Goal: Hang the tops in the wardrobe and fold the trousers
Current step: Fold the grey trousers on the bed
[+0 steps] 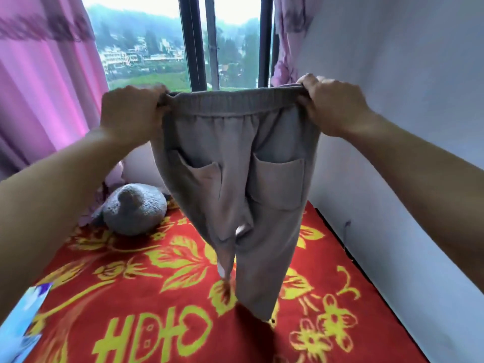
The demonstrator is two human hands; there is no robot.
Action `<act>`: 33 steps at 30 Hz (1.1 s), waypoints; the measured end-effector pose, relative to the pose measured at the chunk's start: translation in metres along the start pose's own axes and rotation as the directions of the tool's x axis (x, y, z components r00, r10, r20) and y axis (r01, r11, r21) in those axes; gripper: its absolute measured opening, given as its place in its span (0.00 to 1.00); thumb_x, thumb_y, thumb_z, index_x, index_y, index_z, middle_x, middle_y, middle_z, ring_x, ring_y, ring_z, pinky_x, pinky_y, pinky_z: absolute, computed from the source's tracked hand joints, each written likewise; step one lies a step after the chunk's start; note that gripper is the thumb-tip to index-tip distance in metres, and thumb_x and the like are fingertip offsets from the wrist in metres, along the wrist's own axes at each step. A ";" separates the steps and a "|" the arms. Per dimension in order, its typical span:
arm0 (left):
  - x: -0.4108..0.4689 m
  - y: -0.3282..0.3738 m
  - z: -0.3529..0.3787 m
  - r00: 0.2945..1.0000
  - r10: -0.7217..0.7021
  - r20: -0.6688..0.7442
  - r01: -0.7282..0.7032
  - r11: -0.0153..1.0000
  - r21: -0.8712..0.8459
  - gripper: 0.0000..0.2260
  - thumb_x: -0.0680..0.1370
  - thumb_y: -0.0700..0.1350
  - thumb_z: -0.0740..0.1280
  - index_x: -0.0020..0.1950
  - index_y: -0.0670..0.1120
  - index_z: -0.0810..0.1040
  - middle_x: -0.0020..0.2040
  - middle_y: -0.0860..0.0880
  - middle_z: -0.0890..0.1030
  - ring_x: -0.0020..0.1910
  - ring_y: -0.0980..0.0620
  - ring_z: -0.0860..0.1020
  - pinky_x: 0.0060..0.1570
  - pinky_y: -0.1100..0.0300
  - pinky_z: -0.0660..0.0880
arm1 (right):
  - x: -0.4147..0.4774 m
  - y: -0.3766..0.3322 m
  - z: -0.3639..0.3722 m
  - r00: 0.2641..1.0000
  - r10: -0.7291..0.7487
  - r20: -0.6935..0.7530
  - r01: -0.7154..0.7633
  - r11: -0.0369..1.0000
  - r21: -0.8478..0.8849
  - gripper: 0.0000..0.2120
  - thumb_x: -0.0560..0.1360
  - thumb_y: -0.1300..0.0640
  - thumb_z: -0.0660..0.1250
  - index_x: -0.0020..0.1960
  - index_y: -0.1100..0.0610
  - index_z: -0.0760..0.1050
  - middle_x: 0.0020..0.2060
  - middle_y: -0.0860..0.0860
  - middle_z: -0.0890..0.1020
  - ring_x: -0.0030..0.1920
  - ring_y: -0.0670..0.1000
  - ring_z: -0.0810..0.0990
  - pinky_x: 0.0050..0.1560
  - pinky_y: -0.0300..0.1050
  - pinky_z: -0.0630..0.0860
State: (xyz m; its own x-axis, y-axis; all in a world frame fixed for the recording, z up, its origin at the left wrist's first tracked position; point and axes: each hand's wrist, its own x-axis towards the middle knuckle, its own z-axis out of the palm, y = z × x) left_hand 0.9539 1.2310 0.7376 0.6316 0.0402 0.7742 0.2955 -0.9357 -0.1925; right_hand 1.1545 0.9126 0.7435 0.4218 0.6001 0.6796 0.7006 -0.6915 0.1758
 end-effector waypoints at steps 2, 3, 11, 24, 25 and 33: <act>0.008 -0.001 -0.010 1.000 0.001 0.015 -0.001 1.000 -0.012 0.12 0.77 0.52 0.62 0.53 0.47 0.79 0.43 0.38 0.81 0.42 0.34 0.80 0.37 0.51 0.69 | 0.005 0.002 -0.009 0.999 0.000 0.032 0.000 1.000 -0.002 0.20 0.83 0.47 0.56 0.71 0.54 0.66 0.56 0.60 0.80 0.54 0.65 0.80 0.49 0.58 0.75; 0.011 -0.002 -0.015 1.000 -0.001 0.024 0.001 1.000 -0.019 0.14 0.76 0.53 0.60 0.54 0.47 0.79 0.43 0.39 0.82 0.43 0.34 0.80 0.38 0.51 0.69 | 0.008 0.003 -0.014 0.999 0.002 0.047 -0.003 1.000 0.002 0.19 0.83 0.46 0.56 0.70 0.52 0.67 0.56 0.60 0.81 0.54 0.65 0.80 0.49 0.57 0.74; 0.051 -0.016 -0.052 0.996 -0.055 0.073 0.066 0.985 -0.162 0.17 0.76 0.38 0.66 0.61 0.52 0.67 0.52 0.39 0.82 0.47 0.34 0.79 0.43 0.46 0.72 | 0.042 0.015 -0.062 0.997 -0.007 0.078 -0.008 0.981 0.193 0.17 0.79 0.42 0.63 0.65 0.47 0.74 0.58 0.56 0.82 0.57 0.61 0.78 0.49 0.51 0.69; 0.023 -0.016 0.034 0.837 -0.030 0.547 0.057 0.998 -0.034 0.14 0.75 0.42 0.70 0.57 0.56 0.80 0.53 0.51 0.81 0.49 0.48 0.76 0.34 0.60 0.67 | 0.027 0.003 0.013 0.808 -0.002 0.589 -0.153 0.965 0.213 0.19 0.75 0.41 0.71 0.63 0.46 0.78 0.55 0.48 0.80 0.53 0.52 0.75 0.57 0.48 0.74; 0.019 -0.015 0.044 0.820 -0.026 0.571 0.054 0.998 -0.033 0.12 0.75 0.43 0.69 0.54 0.57 0.80 0.50 0.52 0.81 0.47 0.49 0.75 0.31 0.62 0.64 | 0.026 0.002 0.024 0.792 0.003 0.611 -0.159 0.966 0.201 0.20 0.75 0.41 0.70 0.65 0.46 0.77 0.57 0.48 0.80 0.53 0.51 0.74 0.56 0.48 0.74; -0.008 -0.018 0.153 0.687 -0.064 0.724 0.257 0.953 -0.159 0.12 0.73 0.36 0.68 0.47 0.53 0.77 0.49 0.47 0.79 0.47 0.46 0.75 0.48 0.50 0.77 | 0.026 -0.014 0.128 0.707 0.114 0.697 -0.246 0.965 0.091 0.14 0.78 0.45 0.68 0.62 0.43 0.79 0.59 0.49 0.81 0.55 0.54 0.78 0.51 0.46 0.74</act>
State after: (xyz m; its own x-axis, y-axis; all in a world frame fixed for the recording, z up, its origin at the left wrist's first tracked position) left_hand 1.0532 1.3016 0.6422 0.9337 0.3416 0.1076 0.3301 -0.9373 0.1117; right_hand 1.2297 0.9892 0.6676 0.7797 0.6261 0.0041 0.6251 -0.7781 -0.0623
